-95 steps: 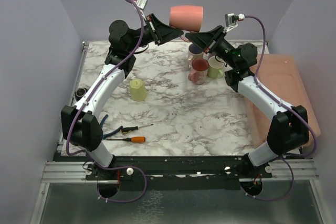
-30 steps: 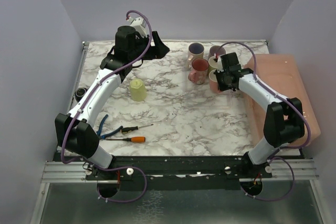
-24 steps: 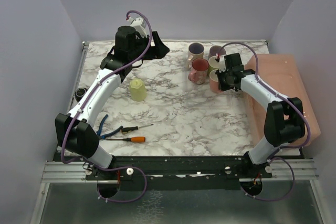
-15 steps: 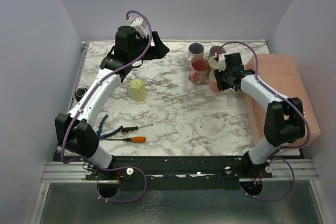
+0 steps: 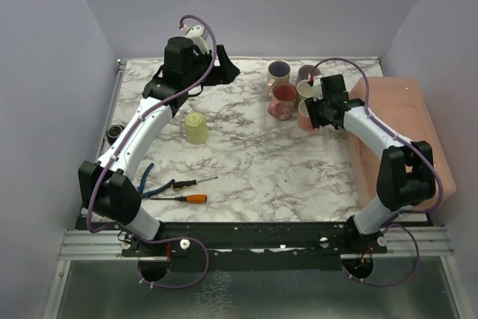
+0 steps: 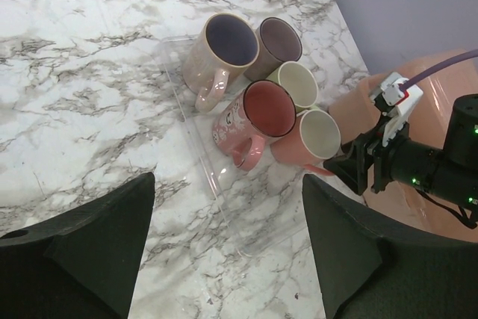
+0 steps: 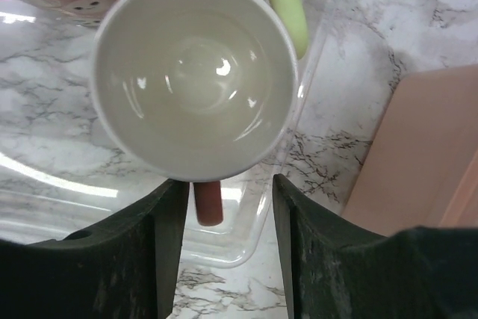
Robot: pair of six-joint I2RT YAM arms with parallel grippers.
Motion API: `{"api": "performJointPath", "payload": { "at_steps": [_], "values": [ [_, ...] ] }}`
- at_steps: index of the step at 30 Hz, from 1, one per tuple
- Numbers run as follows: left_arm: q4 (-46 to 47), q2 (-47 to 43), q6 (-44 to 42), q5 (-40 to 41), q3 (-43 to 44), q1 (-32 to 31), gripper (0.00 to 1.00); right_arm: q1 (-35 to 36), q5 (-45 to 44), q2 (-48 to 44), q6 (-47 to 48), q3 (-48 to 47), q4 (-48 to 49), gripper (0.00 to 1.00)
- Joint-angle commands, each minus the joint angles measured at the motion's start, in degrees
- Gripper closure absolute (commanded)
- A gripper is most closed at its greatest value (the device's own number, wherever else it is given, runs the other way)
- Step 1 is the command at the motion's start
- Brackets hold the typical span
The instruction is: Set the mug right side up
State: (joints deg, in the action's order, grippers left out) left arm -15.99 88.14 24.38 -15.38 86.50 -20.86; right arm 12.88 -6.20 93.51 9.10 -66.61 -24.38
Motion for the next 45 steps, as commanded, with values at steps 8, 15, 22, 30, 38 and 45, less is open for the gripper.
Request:
{"api": "performJointPath", "payload": {
  "at_steps": [8,15,22,30,38,45],
  "values": [
    [-0.5,1.2,-0.7,1.9,1.7,0.1,0.19,-0.3,15.7,-5.5,-6.9,-5.1,-4.8,0.47],
    [-3.1,0.6,-1.9,7.9,-0.9,0.1,0.18,-0.3,18.8,-4.4,-13.9,-4.4,-5.7,0.48],
    [-12.7,0.2,-3.6,21.0,-3.6,0.2,0.01,-0.3,12.3,-0.7,-19.0,-3.9,-7.5,0.48],
    [-19.8,2.4,-1.9,31.5,-6.3,0.3,0.01,-0.3,5.0,1.4,-20.1,-4.0,-7.4,0.48],
    [-23.0,4.8,-1.7,40.4,-6.9,5.0,0.01,-0.3,13.0,-0.2,-18.2,-4.1,-6.5,0.48],
    [-23.6,5.3,-2.0,40.1,-8.0,12.5,0.08,-0.3,18.2,-2.4,-19.6,-4.6,-5.4,0.48]
  ]
}}
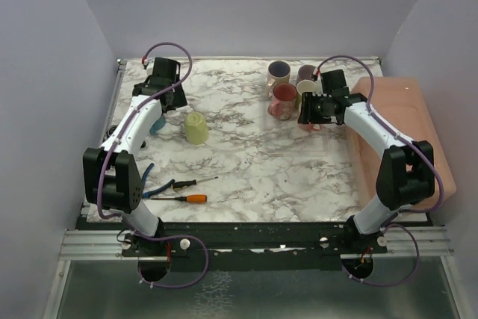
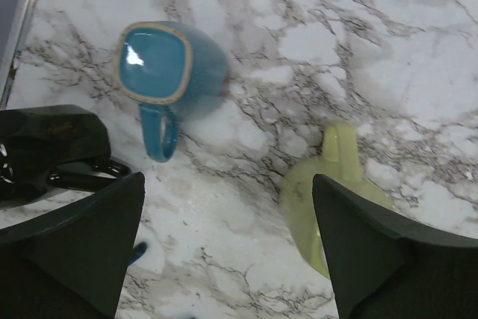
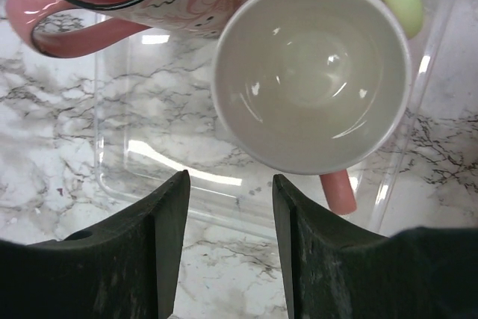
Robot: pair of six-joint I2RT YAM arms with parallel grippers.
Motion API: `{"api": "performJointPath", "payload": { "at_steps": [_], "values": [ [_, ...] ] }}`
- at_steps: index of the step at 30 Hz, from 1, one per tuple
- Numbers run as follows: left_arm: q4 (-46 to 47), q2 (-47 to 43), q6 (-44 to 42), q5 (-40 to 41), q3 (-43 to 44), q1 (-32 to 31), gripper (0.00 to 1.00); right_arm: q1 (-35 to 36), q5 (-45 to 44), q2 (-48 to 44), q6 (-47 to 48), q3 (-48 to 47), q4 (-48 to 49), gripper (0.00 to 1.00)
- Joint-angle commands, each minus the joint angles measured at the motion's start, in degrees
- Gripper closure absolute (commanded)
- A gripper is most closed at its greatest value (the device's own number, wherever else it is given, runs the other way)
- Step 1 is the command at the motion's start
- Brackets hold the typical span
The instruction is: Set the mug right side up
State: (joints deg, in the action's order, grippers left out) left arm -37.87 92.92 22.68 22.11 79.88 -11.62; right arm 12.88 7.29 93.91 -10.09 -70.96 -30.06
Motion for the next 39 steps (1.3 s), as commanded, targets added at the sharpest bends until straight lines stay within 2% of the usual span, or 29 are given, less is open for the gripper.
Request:
{"api": "performJointPath", "payload": {
  "at_steps": [1,6,11,17,22,29,39],
  "values": [
    [-1.7,0.8,0.0,2.4,-1.7,3.7,0.08,-0.3,5.3,-3.0,-0.5,-0.5,0.4,0.48],
    [-1.5,2.5,1.7,3.0,-3.3,6.7,0.14,-0.3,7.6,-3.9,-1.3,-1.8,0.6,0.48],
    [0.3,4.5,1.3,1.5,-4.4,9.8,0.27,-0.3,8.4,-4.1,-1.8,-2.2,1.0,0.48],
    [2.1,8.1,0.0,-4.3,-4.1,13.1,0.29,-0.3,8.8,-4.2,-1.9,-2.0,0.9,0.48],
    [4.2,10.2,-1.2,-10.5,-2.6,13.5,0.45,-0.3,8.9,-4.3,-2.2,-2.0,1.0,0.48],
    [5.0,11.3,-2.3,-13.3,-1.4,13.5,0.64,-0.3,9.4,-4.0,-3.1,-2.2,1.6,0.48],
    [5.4,13.1,-2.9,-10.4,-1.0,13.5,0.66,-0.3,9.9,-3.0,-3.5,-3.4,1.4,0.48]
  ]
}}
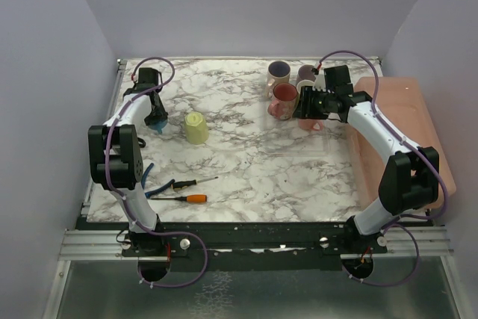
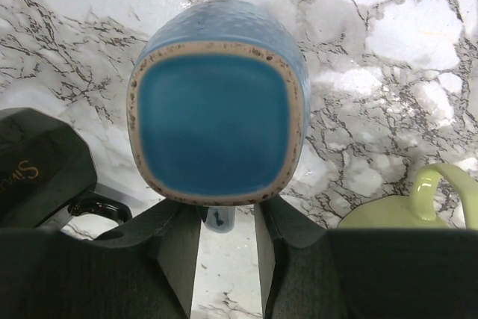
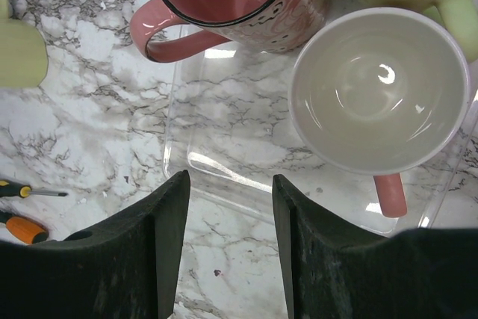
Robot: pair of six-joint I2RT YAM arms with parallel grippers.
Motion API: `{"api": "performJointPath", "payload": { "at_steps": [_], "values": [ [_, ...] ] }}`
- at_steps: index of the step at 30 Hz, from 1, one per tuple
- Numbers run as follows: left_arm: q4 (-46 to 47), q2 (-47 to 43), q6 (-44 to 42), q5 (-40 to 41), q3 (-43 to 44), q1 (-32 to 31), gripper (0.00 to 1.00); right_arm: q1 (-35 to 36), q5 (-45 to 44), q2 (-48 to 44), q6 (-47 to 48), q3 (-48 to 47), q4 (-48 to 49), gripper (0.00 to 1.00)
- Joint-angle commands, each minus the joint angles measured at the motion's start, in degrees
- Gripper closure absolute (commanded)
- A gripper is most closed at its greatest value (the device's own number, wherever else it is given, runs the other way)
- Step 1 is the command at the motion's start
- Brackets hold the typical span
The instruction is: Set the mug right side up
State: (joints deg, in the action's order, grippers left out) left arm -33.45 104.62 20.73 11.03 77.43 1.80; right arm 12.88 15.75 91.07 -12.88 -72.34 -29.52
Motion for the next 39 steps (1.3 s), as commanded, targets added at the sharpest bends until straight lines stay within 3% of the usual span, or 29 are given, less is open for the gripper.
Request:
{"api": "performJointPath", "payload": {
  "at_steps": [1,4,8,20,25,27,33,39],
  "values": [
    [1.0,1.5,-1.0,0.9,1.3,0.0,0.66,-0.3,1.5,0.0,-0.8,-2.1,0.9,0.48],
    [1.6,1.7,-0.9,0.9,1.1,0.0,0.73,-0.3,1.9,-0.1,-0.9,-2.2,0.9,0.48],
    [3.1,0.5,-1.1,0.3,0.5,0.0,1.00,-0.3,2.0,-0.6,-0.9,-2.0,1.3,0.48],
    [6.0,-6.4,-2.2,-5.2,0.0,0.1,1.00,-0.3,4.8,-3.4,-1.1,-0.1,4.6,0.43],
    [6.7,-8.3,-1.4,-16.1,4.1,0.1,1.00,-0.3,15.8,-5.4,-0.8,1.0,10.0,0.37],
    [7.1,-8.6,-0.1,-22.5,5.9,0.0,1.00,-0.3,19.5,-5.6,-2.1,1.0,12.1,0.28],
    [11.9,-9.9,4.9,-36.4,10.1,-2.6,1.00,-0.2,28.9,-5.0,-14.7,2.3,25.9,0.22],
    [26.1,-11.9,16.0,-43.2,9.8,-9.5,1.00,1.8,33.7,-3.2,-29.7,2.5,42.7,0.22]
  ]
}}
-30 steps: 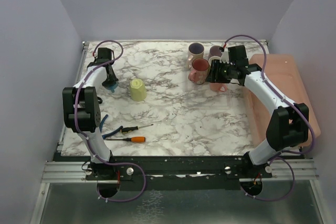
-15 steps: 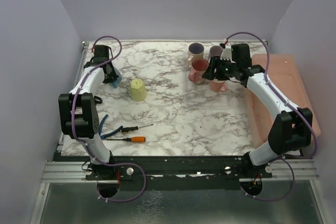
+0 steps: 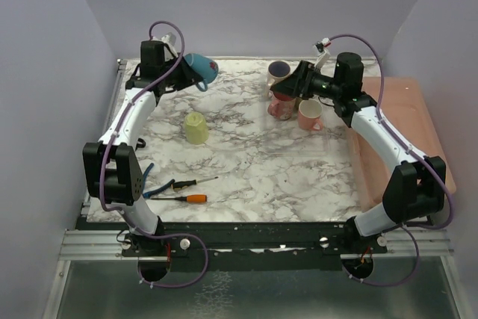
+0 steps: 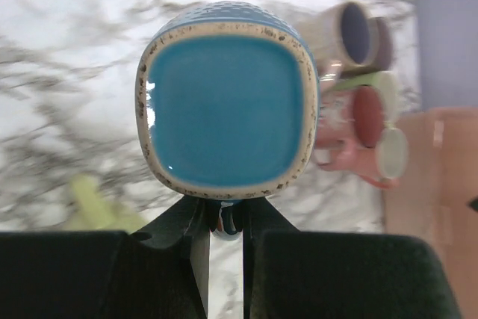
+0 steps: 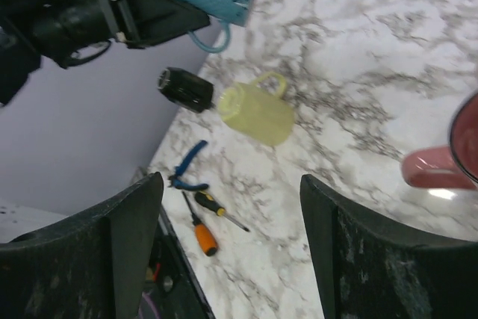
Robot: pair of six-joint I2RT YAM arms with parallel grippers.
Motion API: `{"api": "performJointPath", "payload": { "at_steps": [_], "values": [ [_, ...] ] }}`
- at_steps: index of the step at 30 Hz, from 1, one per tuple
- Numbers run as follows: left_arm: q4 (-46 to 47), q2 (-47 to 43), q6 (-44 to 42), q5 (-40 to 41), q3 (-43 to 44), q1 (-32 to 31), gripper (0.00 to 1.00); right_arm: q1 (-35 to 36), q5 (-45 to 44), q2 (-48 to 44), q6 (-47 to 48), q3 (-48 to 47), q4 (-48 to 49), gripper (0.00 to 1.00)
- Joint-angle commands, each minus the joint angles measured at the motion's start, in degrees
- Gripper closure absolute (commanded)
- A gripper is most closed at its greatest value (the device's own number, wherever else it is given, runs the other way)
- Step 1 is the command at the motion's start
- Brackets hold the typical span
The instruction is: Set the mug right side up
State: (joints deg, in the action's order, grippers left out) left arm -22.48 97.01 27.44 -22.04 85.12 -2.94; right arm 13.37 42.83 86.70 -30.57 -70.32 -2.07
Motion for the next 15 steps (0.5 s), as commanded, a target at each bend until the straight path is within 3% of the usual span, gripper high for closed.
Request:
{"api": "performJointPath", "payload": {
  "at_steps": [1,5,12,15],
  "values": [
    [17.2,-4.4,11.3,-10.1,2.3,-6.1,1.00,1.8,6.9,1.5,-14.4,0.5,17.8,0.22],
    [23.4,-5.5,16.3,-9.4,3.6,-11.0,1.00,3.5,5.8,2.1,-24.3,2.0,31.1,0.22],
    [41.1,-6.6,31.8,-12.4,0.6,-13.3,1.00,4.9,2.8,3.8,-31.7,1.0,38.2,0.22],
    [43.9,-6.1,35.0,-15.1,1.2,-14.1,1.00,4.9,1.8,4.3,-40.2,3.6,48.6,0.24]
  ]
}}
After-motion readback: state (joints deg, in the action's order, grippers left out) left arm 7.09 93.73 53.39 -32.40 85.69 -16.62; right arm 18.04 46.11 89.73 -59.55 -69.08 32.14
